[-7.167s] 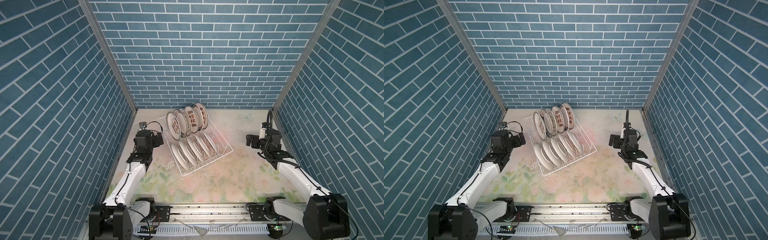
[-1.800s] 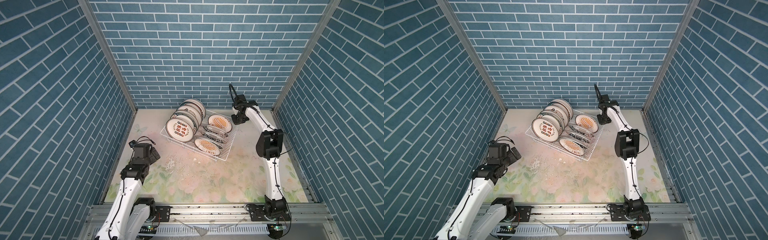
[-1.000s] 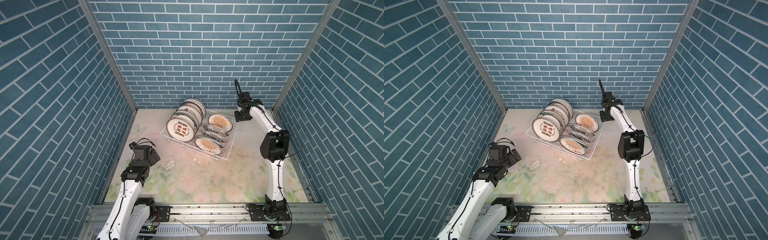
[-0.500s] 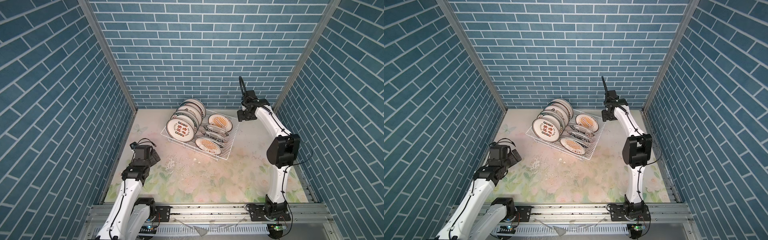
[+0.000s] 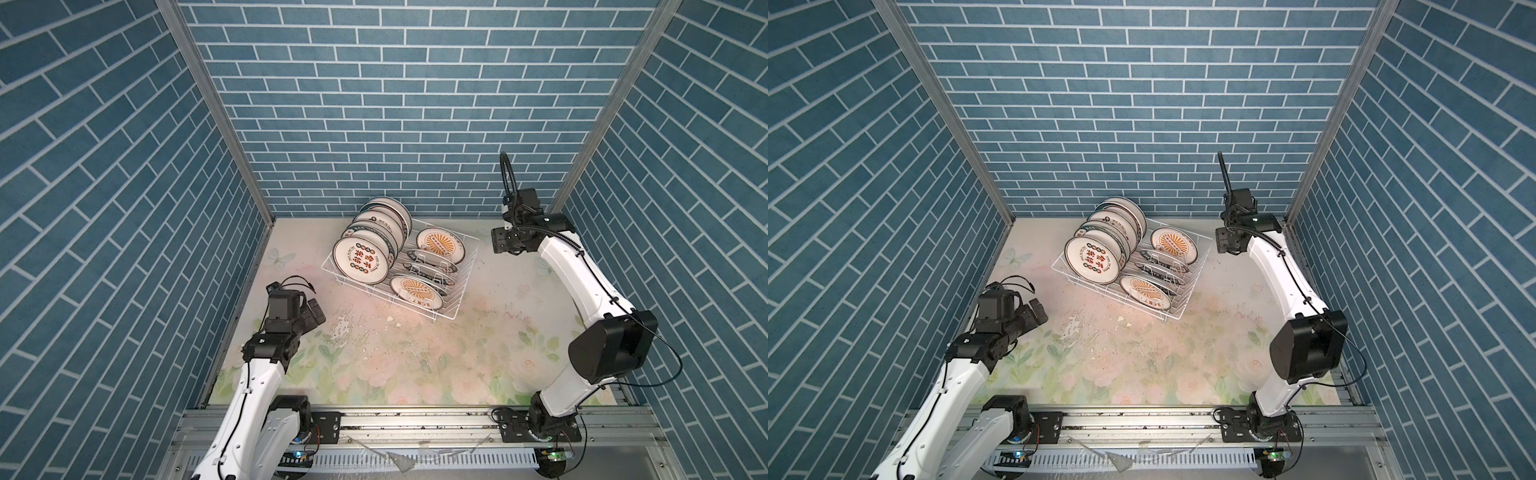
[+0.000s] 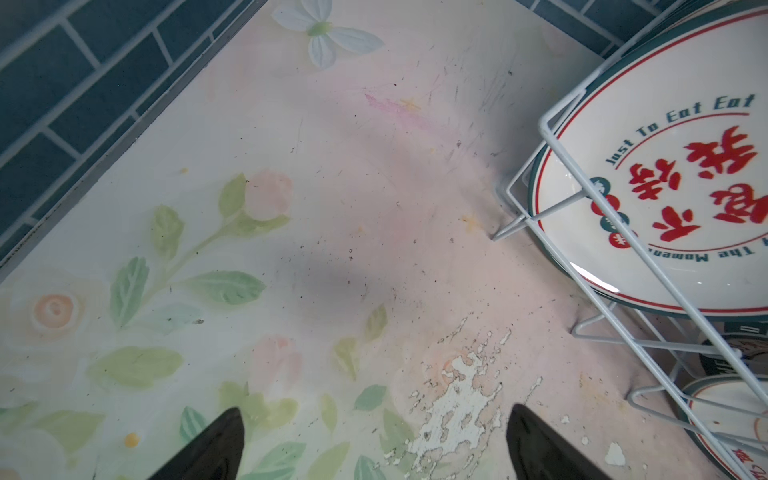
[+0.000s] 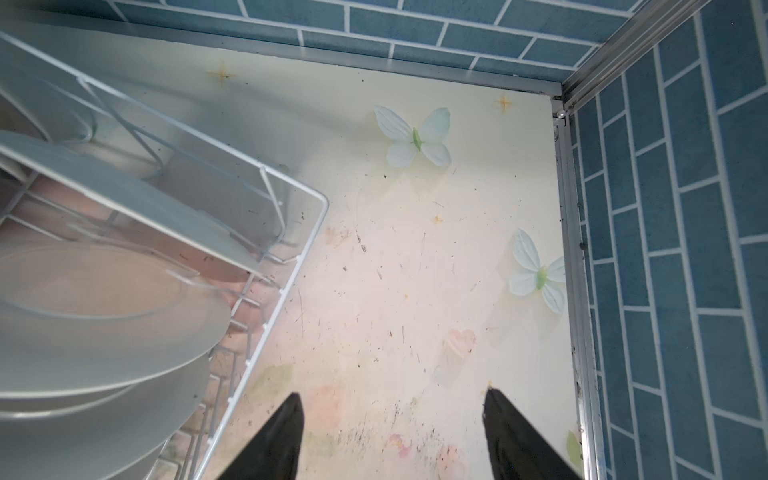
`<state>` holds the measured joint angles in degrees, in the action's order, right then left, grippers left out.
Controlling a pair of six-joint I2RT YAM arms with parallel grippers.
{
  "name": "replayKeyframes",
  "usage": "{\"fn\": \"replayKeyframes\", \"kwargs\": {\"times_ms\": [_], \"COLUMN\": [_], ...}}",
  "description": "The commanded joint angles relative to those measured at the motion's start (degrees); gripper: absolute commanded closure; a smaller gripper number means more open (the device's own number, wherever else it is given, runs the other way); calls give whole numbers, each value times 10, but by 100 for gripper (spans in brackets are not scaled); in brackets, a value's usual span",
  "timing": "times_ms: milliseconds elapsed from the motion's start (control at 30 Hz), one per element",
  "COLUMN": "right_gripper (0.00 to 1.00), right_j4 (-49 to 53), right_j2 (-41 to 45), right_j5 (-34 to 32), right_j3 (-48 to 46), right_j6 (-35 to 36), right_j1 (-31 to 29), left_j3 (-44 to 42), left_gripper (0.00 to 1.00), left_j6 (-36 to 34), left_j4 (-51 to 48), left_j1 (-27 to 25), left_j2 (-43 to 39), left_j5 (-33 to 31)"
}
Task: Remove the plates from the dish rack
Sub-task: 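Lower the open right gripper into the rack between the upright plates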
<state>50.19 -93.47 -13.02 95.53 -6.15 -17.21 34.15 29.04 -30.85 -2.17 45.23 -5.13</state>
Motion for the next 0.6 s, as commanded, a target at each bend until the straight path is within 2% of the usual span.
{"fn": "replayKeyframes", "kwargs": {"times_ms": [0, 200, 567], "right_gripper": [31, 31, 39], "right_j4": [-22, -14, -50], "right_j2": [43, 58, 25], "right_j5": [11, -27, -27], "right_j3": [-39, -44, -27], "right_j6": [7, 8, 5], "right_j1": [-48, -169, -296], "left_j3": [1, 4, -4], "left_gripper": [1, 1, 1], "left_j6": [-9, -15, -15], "left_j4": [12, 12, 16], "left_j1": [-1, -1, -1], "left_j2": [-3, 6, 4], "left_j5": [25, 42, 53]}}
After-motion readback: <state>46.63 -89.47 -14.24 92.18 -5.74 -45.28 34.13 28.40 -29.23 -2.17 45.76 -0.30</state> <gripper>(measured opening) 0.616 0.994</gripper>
